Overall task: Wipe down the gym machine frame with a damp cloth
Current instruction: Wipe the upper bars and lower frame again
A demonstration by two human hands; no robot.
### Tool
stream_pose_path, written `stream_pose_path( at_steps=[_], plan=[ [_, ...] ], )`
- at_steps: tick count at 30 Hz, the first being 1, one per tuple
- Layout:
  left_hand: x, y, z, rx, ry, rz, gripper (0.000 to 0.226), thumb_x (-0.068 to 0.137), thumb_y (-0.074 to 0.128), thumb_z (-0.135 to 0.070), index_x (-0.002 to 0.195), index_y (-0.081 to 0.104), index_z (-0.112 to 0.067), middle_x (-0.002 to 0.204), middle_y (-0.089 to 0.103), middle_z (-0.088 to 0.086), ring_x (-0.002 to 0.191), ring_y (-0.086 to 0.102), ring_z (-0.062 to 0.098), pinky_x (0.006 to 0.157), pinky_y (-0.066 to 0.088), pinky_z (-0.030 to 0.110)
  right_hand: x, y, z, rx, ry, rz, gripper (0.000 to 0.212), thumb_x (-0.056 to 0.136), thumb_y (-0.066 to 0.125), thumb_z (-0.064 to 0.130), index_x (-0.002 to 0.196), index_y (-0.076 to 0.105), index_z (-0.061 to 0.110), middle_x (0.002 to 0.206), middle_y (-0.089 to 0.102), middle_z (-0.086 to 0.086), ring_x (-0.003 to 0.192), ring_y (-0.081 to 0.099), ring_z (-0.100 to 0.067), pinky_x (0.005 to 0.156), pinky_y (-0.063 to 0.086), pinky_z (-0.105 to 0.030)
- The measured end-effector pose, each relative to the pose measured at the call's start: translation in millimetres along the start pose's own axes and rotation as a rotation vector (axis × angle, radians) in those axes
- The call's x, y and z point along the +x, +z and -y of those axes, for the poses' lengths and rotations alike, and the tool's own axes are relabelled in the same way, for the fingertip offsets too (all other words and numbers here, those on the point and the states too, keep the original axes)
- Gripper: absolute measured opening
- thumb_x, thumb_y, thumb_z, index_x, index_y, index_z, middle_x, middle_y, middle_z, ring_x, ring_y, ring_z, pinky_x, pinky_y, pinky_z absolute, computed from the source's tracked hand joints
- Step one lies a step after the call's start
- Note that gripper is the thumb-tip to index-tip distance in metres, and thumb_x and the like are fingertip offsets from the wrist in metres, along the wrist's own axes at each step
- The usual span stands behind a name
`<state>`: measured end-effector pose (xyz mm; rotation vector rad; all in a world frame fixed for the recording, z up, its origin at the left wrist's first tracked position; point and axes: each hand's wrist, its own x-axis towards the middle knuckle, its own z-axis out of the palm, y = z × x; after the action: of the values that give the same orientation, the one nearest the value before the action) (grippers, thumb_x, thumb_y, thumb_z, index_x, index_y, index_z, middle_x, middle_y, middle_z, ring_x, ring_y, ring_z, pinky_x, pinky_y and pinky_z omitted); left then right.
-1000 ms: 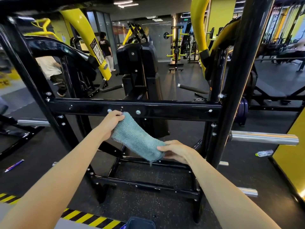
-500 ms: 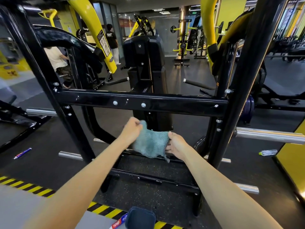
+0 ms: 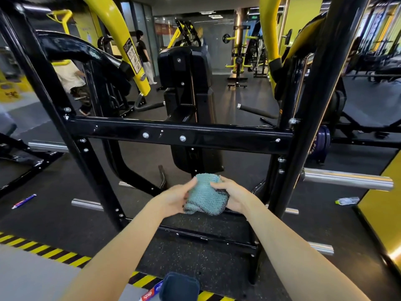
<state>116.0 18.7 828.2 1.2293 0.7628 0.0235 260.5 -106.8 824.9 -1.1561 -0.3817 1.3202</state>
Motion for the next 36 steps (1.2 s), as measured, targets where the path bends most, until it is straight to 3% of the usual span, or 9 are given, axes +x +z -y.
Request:
stream_pose_path(
  at_steps=[6, 9, 10, 13, 15, 20, 25, 30, 36],
  plan=[
    [21.3, 31.3, -1.7, -0.071, 0.146, -0.083, 0.030, 0.093, 0.060, -0.017, 0.119, 0.062, -0.003, 0.120, 0.067, 0.014, 0.108, 0.065, 0.028, 0.094, 0.051, 0.050, -5.6, -29.2, 12.4, 0.110, 0.028, -0.162, 0.037, 0.097, 0.039, 0.019, 0.125, 0.056, 0.002, 0.127, 0.060, -0.020, 0.108, 0.061, -0.033, 0.085, 0.050, -0.043],
    [26.1, 39.6, -8.0, -0.119, 0.142, -0.107, 0.031, 0.094, 0.059, -0.015, 0.123, 0.060, -0.004, 0.118, 0.067, 0.013, 0.105, 0.065, 0.027, 0.084, 0.055, 0.044, -9.5, -43.8, 17.2, 0.126, -0.018, -0.134, 0.032, 0.103, 0.041, 0.035, 0.122, 0.049, 0.011, 0.127, 0.058, -0.012, 0.116, 0.057, -0.030, 0.091, 0.048, -0.046],
    [27.5, 44.9, -10.2, -0.113, 0.146, -0.133, 0.036, 0.094, 0.059, -0.013, 0.128, 0.056, -0.003, 0.119, 0.066, 0.014, 0.104, 0.065, 0.028, 0.081, 0.055, 0.043, -10.4, -48.5, 17.8, 0.109, -0.030, -0.135, 0.034, 0.099, 0.051, 0.030, 0.129, 0.045, 0.014, 0.125, 0.058, -0.011, 0.115, 0.058, -0.029, 0.091, 0.049, -0.046],
    [37.4, 55.4, -11.5, -0.077, 0.150, -0.144, 0.068, 0.086, 0.066, 0.003, 0.142, 0.035, -0.019, 0.132, 0.055, 0.016, 0.110, 0.061, 0.031, 0.085, 0.053, 0.045, -6.8, -62.0, 17.6, -0.166, -0.007, -0.228, 0.092, 0.080, 0.070, -0.007, 0.150, 0.022, 0.028, 0.145, 0.043, -0.012, 0.131, 0.044, -0.027, 0.107, 0.035, -0.046],
    [40.8, 64.5, -13.7, 0.096, 0.173, -0.081, 0.076, 0.078, 0.067, 0.015, 0.135, 0.039, -0.028, 0.126, 0.057, 0.013, 0.111, 0.061, 0.029, 0.091, 0.052, 0.042, -3.9, -65.6, 20.6, -0.439, -0.003, -0.275, 0.101, 0.073, 0.072, -0.015, 0.149, 0.025, 0.031, 0.147, 0.038, -0.013, 0.135, 0.037, -0.029, 0.110, 0.030, -0.043],
    [46.1, 87.5, -31.2, 0.942, 0.436, -0.280, 0.032, 0.076, 0.077, -0.004, 0.107, 0.068, -0.010, 0.106, 0.052, -0.001, 0.095, 0.048, 0.012, 0.082, 0.040, 0.020, 7.4, -73.1, 34.0, -0.757, -0.179, -0.372, 0.031, 0.074, 0.072, -0.010, 0.100, 0.072, 0.007, 0.098, 0.062, -0.004, 0.097, 0.056, -0.020, 0.081, 0.048, -0.030],
    [56.7, 88.3, -82.8, 0.651, 0.539, -0.476, 0.015, 0.079, 0.068, -0.013, 0.073, 0.055, -0.011, 0.076, 0.047, 0.000, 0.075, 0.049, 0.017, 0.061, 0.034, 0.027, 10.8, -75.5, 60.2, -0.987, -0.496, -0.592, 0.025, 0.086, 0.072, 0.024, 0.107, 0.068, 0.012, 0.114, 0.047, -0.003, 0.096, 0.053, -0.016, 0.082, 0.036, -0.018],
    [69.7, 89.3, -135.3, 0.510, 0.936, -0.914, 0.016, 0.082, 0.064, -0.011, 0.090, 0.049, -0.010, 0.091, 0.054, 0.002, 0.079, 0.049, 0.015, 0.068, 0.032, 0.025, -1.3, -98.8, 87.1, -0.875, -0.628, -1.093, 0.018, 0.095, 0.052, 0.014, 0.108, 0.064, 0.009, 0.118, 0.049, -0.006, 0.081, 0.055, -0.018, 0.070, 0.041, -0.028],
    [136.3, 154.6, -123.1, 1.237, 1.197, -0.583, 0.042, 0.070, 0.074, -0.004, 0.108, 0.058, -0.003, 0.110, 0.057, 0.010, 0.103, 0.053, 0.028, 0.094, 0.037, 0.038, -5.7, -117.7, 94.9, -0.895, -0.598, -1.303, 0.024, 0.093, 0.046, 0.003, 0.113, 0.058, 0.008, 0.117, 0.049, -0.008, 0.098, 0.055, -0.026, 0.071, 0.040, -0.033]
  ],
)
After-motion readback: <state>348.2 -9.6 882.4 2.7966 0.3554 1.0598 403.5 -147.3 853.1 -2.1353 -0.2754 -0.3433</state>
